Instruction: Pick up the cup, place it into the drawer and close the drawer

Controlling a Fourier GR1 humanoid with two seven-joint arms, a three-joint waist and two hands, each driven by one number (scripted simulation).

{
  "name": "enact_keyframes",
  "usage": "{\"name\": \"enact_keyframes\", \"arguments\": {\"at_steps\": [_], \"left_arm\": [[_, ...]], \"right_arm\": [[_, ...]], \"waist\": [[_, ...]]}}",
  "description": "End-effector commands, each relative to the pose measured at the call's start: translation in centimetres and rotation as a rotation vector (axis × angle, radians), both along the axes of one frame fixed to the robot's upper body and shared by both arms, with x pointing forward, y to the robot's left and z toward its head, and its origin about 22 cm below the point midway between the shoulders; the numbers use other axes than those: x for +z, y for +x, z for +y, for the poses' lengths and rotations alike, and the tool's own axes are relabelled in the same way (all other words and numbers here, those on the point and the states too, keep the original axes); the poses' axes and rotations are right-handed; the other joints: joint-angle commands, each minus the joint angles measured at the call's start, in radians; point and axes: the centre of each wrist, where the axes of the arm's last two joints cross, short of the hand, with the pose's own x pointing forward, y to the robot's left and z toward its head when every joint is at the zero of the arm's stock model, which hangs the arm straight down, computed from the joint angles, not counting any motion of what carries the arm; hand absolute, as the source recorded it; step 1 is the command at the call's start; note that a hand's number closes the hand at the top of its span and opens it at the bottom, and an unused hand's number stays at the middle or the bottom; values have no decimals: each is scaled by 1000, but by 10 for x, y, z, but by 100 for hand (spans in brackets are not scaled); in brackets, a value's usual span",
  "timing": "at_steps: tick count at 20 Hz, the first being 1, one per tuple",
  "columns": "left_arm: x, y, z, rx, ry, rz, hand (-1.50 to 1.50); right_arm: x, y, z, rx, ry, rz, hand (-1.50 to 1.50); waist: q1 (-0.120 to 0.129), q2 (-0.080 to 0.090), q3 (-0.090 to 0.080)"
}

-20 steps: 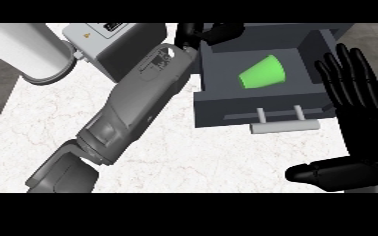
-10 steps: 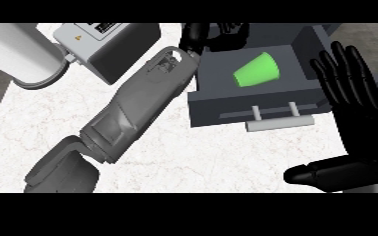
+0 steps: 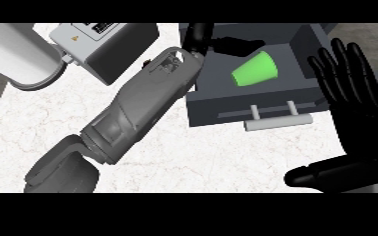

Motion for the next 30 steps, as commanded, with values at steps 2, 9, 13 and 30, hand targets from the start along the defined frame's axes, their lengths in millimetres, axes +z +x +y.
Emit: {"name": "enact_keyframes", "arguments": {"at_steps": [2, 9, 13, 30], "left_arm": [[5, -2, -1, -57, -128, -25, -150], [20, -11, -8, -115, -286, -6, -150], [14, -4, 25, -65, -318, -18, -150], [-32, -75, 190, 84, -423, 56, -150]], "right_arm": [[0, -3, -15, 3, 41, 26, -150], [4, -24, -26, 41, 29, 27, 150], [-3, -23, -35, 86, -117, 30, 150], [-21, -19, -20, 5, -497, 83, 150]], "waist": [[39, -11, -1], [89, -27, -1], [120, -32, -2], [142, -32, -2]]}}
